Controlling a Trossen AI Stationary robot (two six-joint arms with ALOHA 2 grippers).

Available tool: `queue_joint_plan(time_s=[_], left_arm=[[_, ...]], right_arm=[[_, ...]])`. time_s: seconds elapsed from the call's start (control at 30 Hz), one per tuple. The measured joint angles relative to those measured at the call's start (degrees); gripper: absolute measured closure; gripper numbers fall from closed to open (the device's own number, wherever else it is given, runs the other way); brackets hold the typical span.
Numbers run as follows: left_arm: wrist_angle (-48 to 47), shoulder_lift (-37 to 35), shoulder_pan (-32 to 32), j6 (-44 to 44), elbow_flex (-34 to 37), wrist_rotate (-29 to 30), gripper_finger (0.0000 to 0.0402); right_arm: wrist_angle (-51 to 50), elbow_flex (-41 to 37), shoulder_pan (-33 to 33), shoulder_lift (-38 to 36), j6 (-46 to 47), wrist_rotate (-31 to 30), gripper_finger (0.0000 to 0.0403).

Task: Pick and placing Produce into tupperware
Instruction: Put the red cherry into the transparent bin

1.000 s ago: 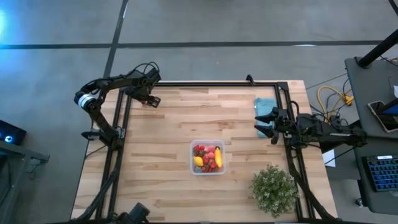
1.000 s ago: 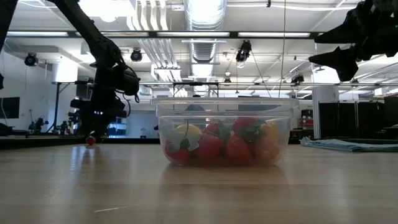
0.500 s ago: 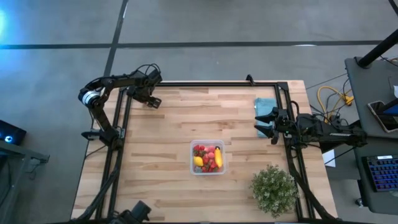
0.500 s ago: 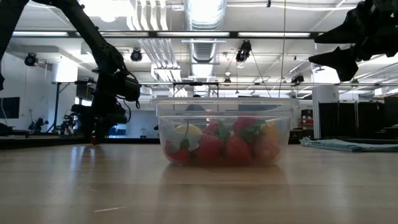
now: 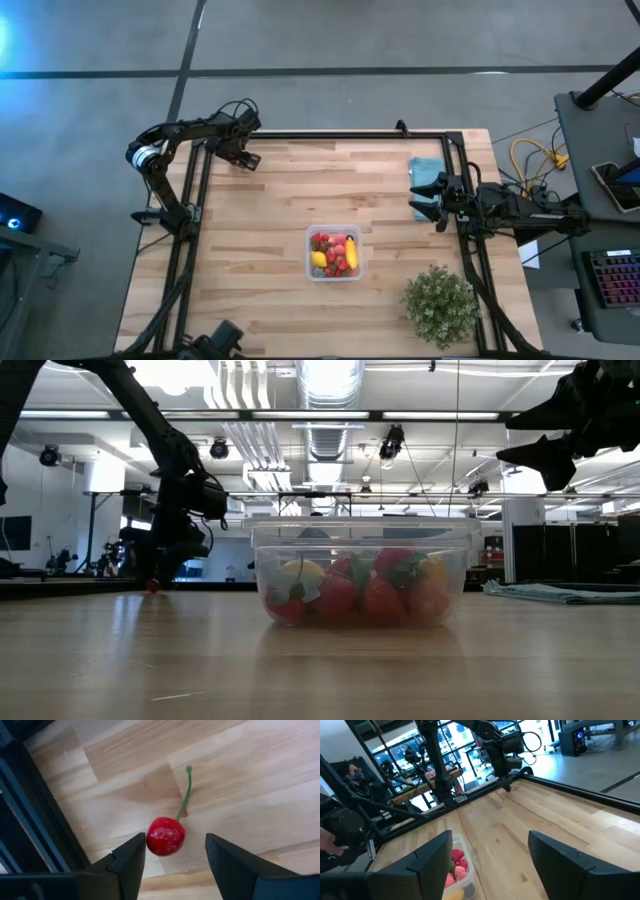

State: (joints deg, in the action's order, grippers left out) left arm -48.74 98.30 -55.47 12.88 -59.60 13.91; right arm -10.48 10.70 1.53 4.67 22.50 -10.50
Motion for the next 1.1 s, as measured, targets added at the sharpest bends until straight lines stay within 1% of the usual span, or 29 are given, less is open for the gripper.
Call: queue_joint_plan(time_s=[0.23,0.33,0.73,0.8,0.97,1.1], left_arm=[[0.53,0.0,-0.82,-0.04,0.01,0.04,0.0269],[0.56,-0.02,-0.99,-0.18,0.03,0.07,0.0284],[0.74,-0.05,-1.2,-0.3,0.07,-0.39,0.0291],[0.61,-0.09,-1.18,0.16,0.05,-2.17,0.0297],[0.34,-0.35,1.55,0.29,-0.82,-10.41,0.032],[0.82,-1.88,6.24,0.11,-2.31,-11.7,0.0327]], right_arm=[[0.0,0.0,-0.01,0.0,0.0,0.0,0.0153],[0.0,0.0,0.0,0.0,0.0,0.0,0.0156],[0.0,0.0,0.0,0.0,0.0,0.0,0.0152],[0.0,0.0,0.01,0.0,0.0,-0.01,0.0154],[0.0,0.0,-0.01,0.0,-0.02,-0.01,0.0155],[0.0,0.0,0.0,0.0,0.0,0.0,0.0151]])
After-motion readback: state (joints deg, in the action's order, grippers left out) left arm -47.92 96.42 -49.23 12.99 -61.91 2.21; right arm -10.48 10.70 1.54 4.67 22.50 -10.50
